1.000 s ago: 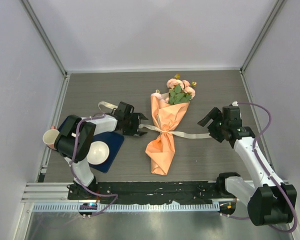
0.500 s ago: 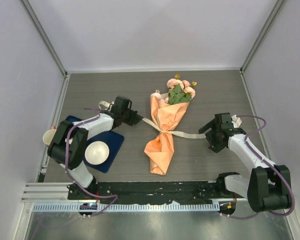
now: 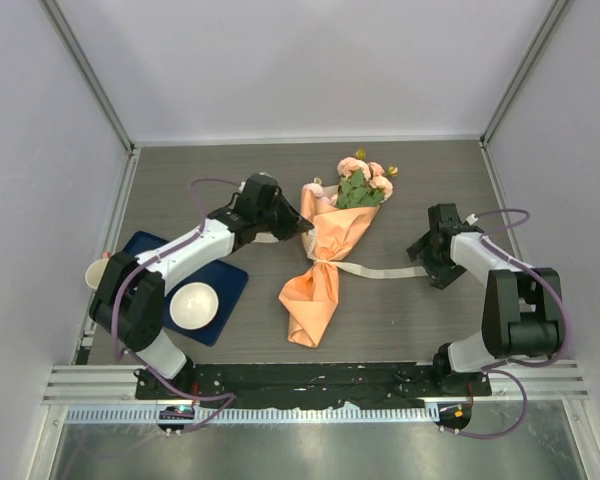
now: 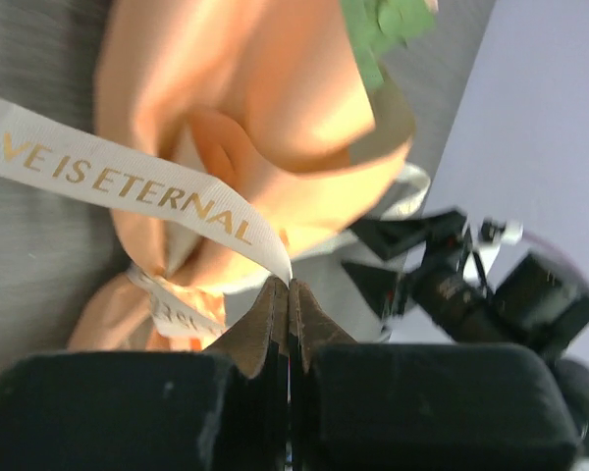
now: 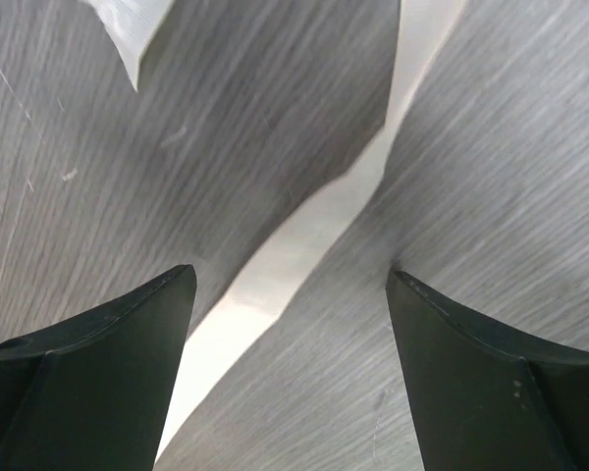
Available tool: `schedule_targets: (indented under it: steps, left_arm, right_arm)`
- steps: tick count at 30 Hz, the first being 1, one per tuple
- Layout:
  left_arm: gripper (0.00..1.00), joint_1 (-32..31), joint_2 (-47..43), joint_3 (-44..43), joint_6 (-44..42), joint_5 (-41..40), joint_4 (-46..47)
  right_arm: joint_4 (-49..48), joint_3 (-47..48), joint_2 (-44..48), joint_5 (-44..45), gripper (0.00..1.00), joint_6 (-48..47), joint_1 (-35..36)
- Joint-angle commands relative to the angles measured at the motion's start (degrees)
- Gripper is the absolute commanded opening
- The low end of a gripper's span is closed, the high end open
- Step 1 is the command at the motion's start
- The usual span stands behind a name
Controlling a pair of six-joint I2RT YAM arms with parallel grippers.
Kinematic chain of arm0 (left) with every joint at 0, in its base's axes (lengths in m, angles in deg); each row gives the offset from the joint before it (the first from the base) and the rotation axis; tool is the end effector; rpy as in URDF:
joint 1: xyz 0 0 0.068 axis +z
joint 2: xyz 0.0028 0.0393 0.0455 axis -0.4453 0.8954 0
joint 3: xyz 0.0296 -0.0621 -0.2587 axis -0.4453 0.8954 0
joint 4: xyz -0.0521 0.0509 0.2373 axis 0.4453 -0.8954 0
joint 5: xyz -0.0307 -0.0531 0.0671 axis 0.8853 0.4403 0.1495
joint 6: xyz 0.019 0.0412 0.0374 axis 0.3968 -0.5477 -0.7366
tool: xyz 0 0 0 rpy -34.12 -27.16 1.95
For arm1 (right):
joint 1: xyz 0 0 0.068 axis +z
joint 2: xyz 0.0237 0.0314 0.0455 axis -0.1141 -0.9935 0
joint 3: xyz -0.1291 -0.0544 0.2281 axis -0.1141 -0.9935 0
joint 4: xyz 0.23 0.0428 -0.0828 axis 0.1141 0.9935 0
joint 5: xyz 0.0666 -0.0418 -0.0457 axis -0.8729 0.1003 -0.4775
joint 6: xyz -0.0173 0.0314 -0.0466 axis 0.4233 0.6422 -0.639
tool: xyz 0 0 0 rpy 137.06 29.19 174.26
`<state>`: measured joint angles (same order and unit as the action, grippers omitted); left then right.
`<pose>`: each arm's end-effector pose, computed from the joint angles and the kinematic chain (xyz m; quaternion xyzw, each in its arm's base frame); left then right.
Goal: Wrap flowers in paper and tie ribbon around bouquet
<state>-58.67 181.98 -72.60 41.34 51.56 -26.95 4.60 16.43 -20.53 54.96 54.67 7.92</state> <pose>0.2953 -0.1946 0.2449 -0.2619 0.8562 -0.3913 0.2129 0.2422 -0.0029 0.1624 0.4478 0.8719 -0.0094 0.1979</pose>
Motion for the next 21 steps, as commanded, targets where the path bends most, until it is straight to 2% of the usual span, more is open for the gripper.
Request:
schedule_targets:
  steps: [1,7,9,10,11,13,14,18,19,21]
  left_arm:
    - [0.00,-4.77,-0.49,-4.76,-5.98,2.50,-5.04]
    - [0.00,-8.90,-0.23,-5.47,-7.30,4.77,-5.40]
    - [0.00,-10.21,0.73,-7.13,-7.65,6.01,-5.14]
    - [0.00,-10.57,1.35,-7.75,-7.65,6.71,-5.14]
    - [0.00,-10.84,2.57,-8.28,-7.48,8.20,-5.22]
    - [0.00,-11.71,3.64,-9.77,-7.57,9.18,-5.14]
    - [0.00,-11.89,4.34,-10.12,-7.65,9.62,-5.31]
    - [0.00,-13.12,4.52,-11.09,-8.62,9.80,-5.66]
    - [0.00,-13.12,4.52,-11.18,-8.80,9.97,-5.93]
    - [0.00,-13.12,4.08,-10.83,-10.11,10.06,-6.45]
  right_arm:
    - [3.28,4.79,-4.37,5.96,0.86,-1.31,-0.14]
    - [3.45,6.98,-8.68,8.51,0.76,-2.36,-0.14]
    - [3.28,7.60,-9.91,8.95,0.68,-2.71,-0.14]
    - [3.27,7.78,-10.87,9.38,0.64,-2.71,-0.14]
    - [3.27,7.86,-11.15,9.65,0.52,-2.72,-0.22]
    - [2.57,7.87,-11.67,10.26,0.45,-2.98,-0.22]
    - [2.48,7.95,-11.76,10.18,0.31,-3.15,-0.48]
    - [1.35,7.78,-10.54,10.53,0.06,-5.26,-0.58]
    - [1.17,7.86,-10.01,10.71,0.00,-7.09,-0.66]
    - [0.56,7.69,-6.68,10.36,0.00,-8.68,-0.49]
